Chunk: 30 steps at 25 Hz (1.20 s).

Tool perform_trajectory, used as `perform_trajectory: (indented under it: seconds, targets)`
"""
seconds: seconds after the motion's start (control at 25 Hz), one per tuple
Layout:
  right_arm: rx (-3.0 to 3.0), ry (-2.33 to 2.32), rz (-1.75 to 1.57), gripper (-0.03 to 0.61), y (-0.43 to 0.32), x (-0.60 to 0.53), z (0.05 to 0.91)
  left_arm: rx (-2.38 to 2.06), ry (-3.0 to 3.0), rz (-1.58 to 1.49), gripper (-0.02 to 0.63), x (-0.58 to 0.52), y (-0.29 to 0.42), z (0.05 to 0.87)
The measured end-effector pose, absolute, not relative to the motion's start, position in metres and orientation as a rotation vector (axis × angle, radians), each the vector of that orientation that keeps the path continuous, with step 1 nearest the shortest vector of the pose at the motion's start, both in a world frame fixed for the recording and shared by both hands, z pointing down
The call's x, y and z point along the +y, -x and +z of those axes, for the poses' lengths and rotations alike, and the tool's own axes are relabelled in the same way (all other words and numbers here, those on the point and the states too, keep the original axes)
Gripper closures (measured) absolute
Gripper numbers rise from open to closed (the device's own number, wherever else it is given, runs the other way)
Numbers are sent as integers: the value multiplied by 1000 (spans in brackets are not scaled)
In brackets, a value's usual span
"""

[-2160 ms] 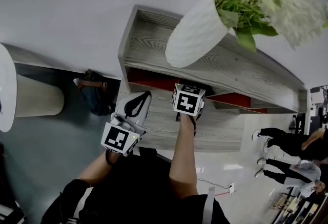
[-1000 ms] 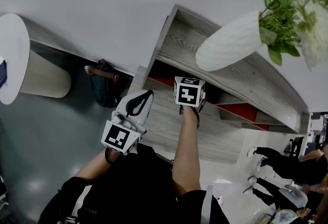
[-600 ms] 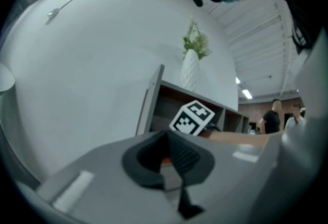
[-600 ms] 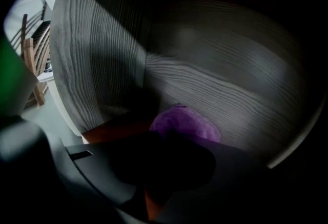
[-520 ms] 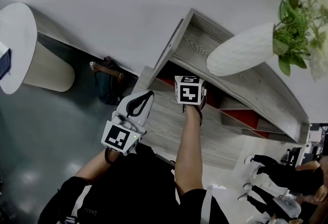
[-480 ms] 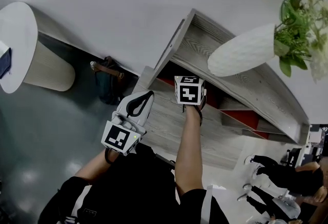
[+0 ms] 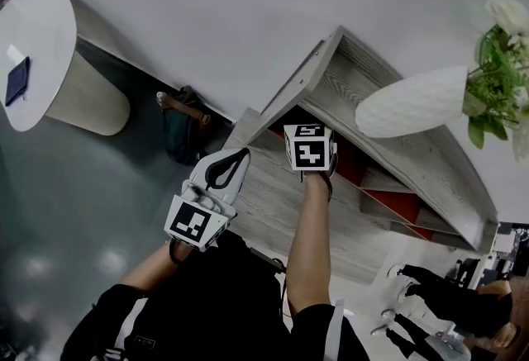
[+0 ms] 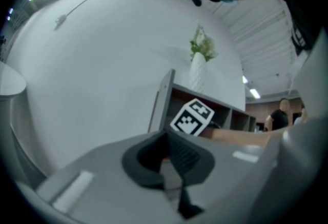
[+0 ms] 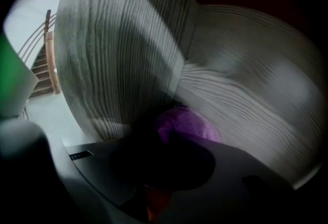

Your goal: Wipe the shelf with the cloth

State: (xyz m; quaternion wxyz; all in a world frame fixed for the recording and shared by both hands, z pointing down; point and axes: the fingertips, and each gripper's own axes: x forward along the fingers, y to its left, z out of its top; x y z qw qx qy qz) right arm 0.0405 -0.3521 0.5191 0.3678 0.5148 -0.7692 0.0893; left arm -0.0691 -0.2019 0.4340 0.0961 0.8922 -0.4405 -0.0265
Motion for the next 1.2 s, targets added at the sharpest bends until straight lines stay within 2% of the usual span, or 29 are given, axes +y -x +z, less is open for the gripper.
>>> perform_trajectory:
  seconds: [1.2]
  targets:
    - [-2005, -1223, 203, 511, -4, -291, 520, -1277, -2650, -96, 611, -178, 62, 431]
